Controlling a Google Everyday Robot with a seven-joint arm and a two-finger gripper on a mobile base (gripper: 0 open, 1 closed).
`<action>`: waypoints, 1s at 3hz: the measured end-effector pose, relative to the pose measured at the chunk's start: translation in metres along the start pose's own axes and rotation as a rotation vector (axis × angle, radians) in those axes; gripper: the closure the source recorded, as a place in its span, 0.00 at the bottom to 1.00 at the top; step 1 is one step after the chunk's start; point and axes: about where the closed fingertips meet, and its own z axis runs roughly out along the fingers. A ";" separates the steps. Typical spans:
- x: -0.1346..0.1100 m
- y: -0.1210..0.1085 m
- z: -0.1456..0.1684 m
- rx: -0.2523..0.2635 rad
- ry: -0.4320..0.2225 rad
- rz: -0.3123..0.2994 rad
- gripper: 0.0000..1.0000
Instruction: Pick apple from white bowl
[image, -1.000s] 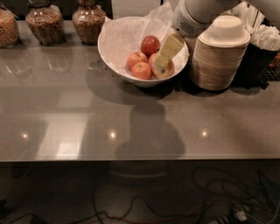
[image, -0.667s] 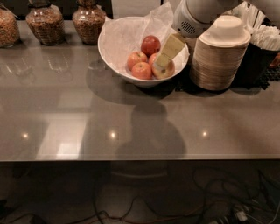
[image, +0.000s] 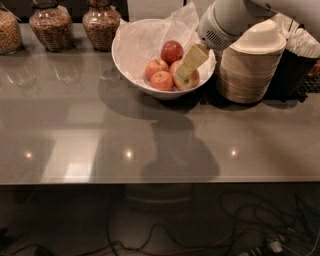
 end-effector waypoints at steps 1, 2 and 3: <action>0.006 0.002 0.007 -0.001 -0.006 0.045 0.25; 0.013 0.005 0.014 -0.011 0.002 0.075 0.34; 0.022 0.010 0.021 -0.027 0.013 0.098 0.26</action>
Offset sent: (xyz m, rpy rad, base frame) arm 0.0000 -0.0092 -0.0293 0.0661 0.0550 -0.0807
